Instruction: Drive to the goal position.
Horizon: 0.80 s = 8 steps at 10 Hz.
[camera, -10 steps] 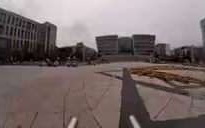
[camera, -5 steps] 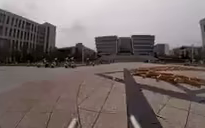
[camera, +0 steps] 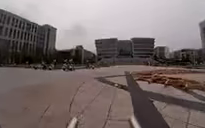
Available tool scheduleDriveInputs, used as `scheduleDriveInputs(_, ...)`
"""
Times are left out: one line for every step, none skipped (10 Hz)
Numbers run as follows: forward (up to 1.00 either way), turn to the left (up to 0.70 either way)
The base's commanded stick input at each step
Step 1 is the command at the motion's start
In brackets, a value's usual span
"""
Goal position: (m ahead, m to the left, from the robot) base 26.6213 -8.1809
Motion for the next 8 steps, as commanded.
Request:
scheduleDriveInputs(1.00,0.00)
scheduleDriveInputs(1.00,0.00)
scheduleDriveInputs(1.00,0.00)
scheduleDriveInputs(1.00,0.00)
scheduleDriveInputs(1.00,0.00)
scheduleDriveInputs(1.00,0.00)
scheduleDriveInputs(1.00,0.00)
scheduleDriveInputs(1.00,0.00)
